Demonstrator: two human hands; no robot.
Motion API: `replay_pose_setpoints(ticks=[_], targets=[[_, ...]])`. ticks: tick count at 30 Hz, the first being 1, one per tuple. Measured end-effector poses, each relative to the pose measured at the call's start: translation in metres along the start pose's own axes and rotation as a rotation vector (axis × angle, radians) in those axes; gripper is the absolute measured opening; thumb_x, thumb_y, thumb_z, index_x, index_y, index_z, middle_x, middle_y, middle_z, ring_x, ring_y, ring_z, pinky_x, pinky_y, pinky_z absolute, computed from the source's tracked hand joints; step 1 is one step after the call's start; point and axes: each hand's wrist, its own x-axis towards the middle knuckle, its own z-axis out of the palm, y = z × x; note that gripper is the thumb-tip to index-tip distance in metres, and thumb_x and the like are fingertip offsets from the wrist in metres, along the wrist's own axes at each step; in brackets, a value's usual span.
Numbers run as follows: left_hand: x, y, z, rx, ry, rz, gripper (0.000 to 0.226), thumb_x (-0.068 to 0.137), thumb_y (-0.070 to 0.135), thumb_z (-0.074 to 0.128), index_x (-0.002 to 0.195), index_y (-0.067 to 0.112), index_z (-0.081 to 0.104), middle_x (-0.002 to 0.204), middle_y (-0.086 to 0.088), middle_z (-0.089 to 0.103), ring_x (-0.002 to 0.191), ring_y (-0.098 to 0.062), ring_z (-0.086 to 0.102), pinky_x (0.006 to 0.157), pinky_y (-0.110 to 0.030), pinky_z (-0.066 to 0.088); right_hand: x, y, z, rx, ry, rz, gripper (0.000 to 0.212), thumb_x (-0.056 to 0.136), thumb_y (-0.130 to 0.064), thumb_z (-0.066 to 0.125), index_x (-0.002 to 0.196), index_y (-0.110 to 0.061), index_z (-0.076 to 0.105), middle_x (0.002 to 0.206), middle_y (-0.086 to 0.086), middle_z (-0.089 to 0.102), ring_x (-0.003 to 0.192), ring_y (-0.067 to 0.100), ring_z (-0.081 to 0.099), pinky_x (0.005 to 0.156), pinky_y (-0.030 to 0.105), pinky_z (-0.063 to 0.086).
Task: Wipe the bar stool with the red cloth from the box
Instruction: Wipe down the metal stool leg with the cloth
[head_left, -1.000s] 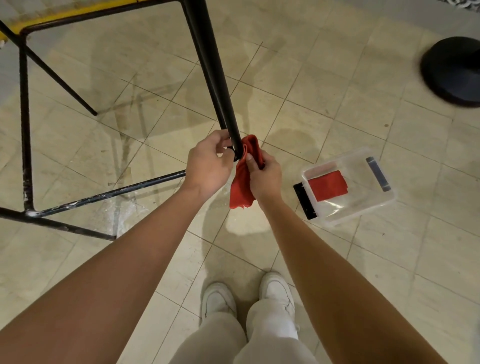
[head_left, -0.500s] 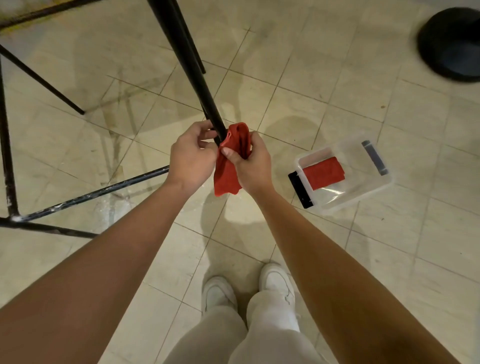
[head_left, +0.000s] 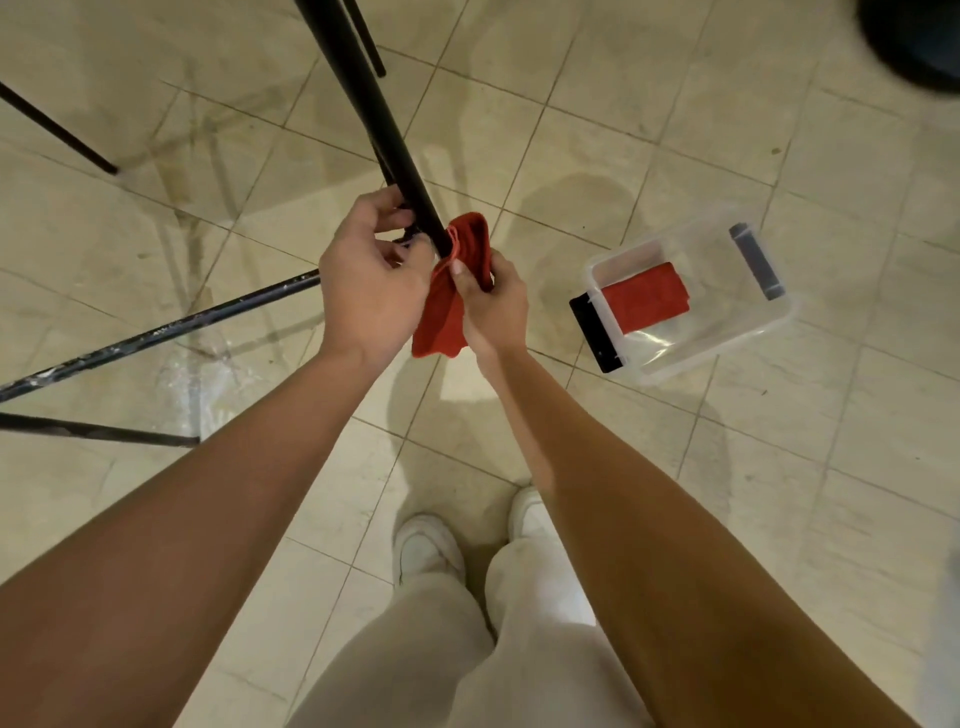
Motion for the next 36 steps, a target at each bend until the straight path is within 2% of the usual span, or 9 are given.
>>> replay_pose_setpoints(ticks=[3, 8, 13, 16, 19, 23, 28, 31, 36], targets=[[-0.002, -0.003, 0.003, -0.012, 0.013, 0.028, 0.037, 0.087, 0.013, 0.06, 0.123, 0.019, 0.055, 0.095, 0.016, 0.06, 0.062, 0.007, 0.056, 0.071, -0.011, 0.048, -0.001, 0.004, 0.0, 0.02, 0.017, -0.06, 0.025, 0.091, -0.013, 0.06, 0.115, -0.007, 0.06, 0.111, 0.01, 0.06, 0.102, 0.021, 0.059, 0.093, 0.035, 0.049], [-0.005, -0.007, 0.007, -0.032, 0.019, 0.047, 0.043, 0.087, 0.012, 0.059, 0.128, 0.02, 0.051, 0.103, 0.011, 0.06, 0.066, 0.001, 0.056, 0.072, -0.014, 0.05, 0.013, 0.008, -0.009, -0.185, -0.039, 0.002, 0.025, 0.091, -0.018, 0.06, 0.114, -0.011, 0.062, 0.107, 0.004, 0.063, 0.099, 0.022, 0.06, 0.095, 0.042, 0.048], [-0.012, -0.015, 0.01, -0.041, 0.104, 0.089, 0.041, 0.08, 0.01, 0.059, 0.12, 0.021, 0.054, 0.103, -0.002, 0.058, 0.07, 0.0, 0.054, 0.072, -0.016, 0.05, 0.004, 0.003, -0.009, -0.125, -0.059, -0.244, 0.027, 0.087, -0.012, 0.064, 0.114, -0.008, 0.06, 0.103, 0.001, 0.057, 0.096, 0.015, 0.056, 0.087, 0.022, 0.047], [-0.013, -0.018, 0.012, -0.046, 0.094, 0.036, 0.037, 0.082, 0.011, 0.061, 0.116, 0.022, 0.054, 0.093, 0.004, 0.058, 0.068, 0.0, 0.054, 0.071, -0.016, 0.05, 0.008, 0.001, -0.008, -0.249, -0.075, -0.306, 0.032, 0.087, -0.013, 0.064, 0.118, -0.008, 0.06, 0.107, 0.004, 0.059, 0.1, 0.016, 0.057, 0.087, 0.021, 0.044], [-0.019, -0.021, 0.014, -0.058, 0.095, 0.018, 0.031, 0.082, 0.01, 0.06, 0.111, 0.022, 0.055, 0.085, 0.007, 0.058, 0.065, -0.001, 0.054, 0.069, -0.017, 0.05, 0.022, -0.007, -0.017, -0.391, -0.219, -0.28, 0.032, 0.088, -0.015, 0.061, 0.12, -0.01, 0.058, 0.11, 0.006, 0.061, 0.103, 0.02, 0.057, 0.091, 0.029, 0.044], [-0.028, -0.03, 0.018, -0.054, 0.112, -0.031, 0.023, 0.081, 0.006, 0.058, 0.098, 0.022, 0.057, 0.076, 0.011, 0.058, 0.066, -0.006, 0.055, 0.07, -0.022, 0.051, 0.037, -0.027, -0.022, -0.202, -0.434, -0.139, 0.027, 0.086, -0.006, 0.049, 0.108, -0.017, 0.061, 0.092, 0.005, 0.065, 0.088, 0.023, 0.06, 0.088, 0.042, 0.046], [-0.029, -0.046, 0.021, 0.027, 0.016, -0.153, 0.023, 0.084, 0.011, 0.059, 0.105, 0.02, 0.058, 0.091, 0.005, 0.061, 0.063, -0.001, 0.054, 0.061, -0.005, 0.043, 0.048, -0.044, -0.015, -0.19, -0.585, -0.048, 0.028, 0.066, -0.008, 0.046, 0.084, -0.011, 0.067, 0.072, 0.003, 0.07, 0.078, 0.019, 0.068, 0.083, 0.032, 0.051], [-0.025, -0.049, 0.021, 0.045, -0.008, -0.179, 0.026, 0.086, 0.011, 0.058, 0.11, 0.019, 0.058, 0.093, 0.007, 0.059, 0.066, -0.003, 0.054, 0.061, -0.002, 0.041, 0.051, -0.056, -0.016, -0.232, -0.663, -0.046, 0.027, 0.079, 0.003, 0.041, 0.081, -0.009, 0.066, 0.061, -0.002, 0.068, 0.06, 0.007, 0.064, 0.065, 0.015, 0.047], [-0.016, -0.054, 0.022, 0.032, -0.005, -0.172, 0.026, 0.088, 0.01, 0.055, 0.112, 0.019, 0.058, 0.093, 0.006, 0.059, 0.064, -0.002, 0.053, 0.059, -0.004, 0.041, 0.055, -0.044, -0.011, -0.239, -0.646, -0.035, 0.03, 0.073, -0.01, 0.042, 0.089, -0.011, 0.067, 0.089, 0.021, 0.069, 0.085, 0.03, 0.067, 0.085, 0.039, 0.047]])
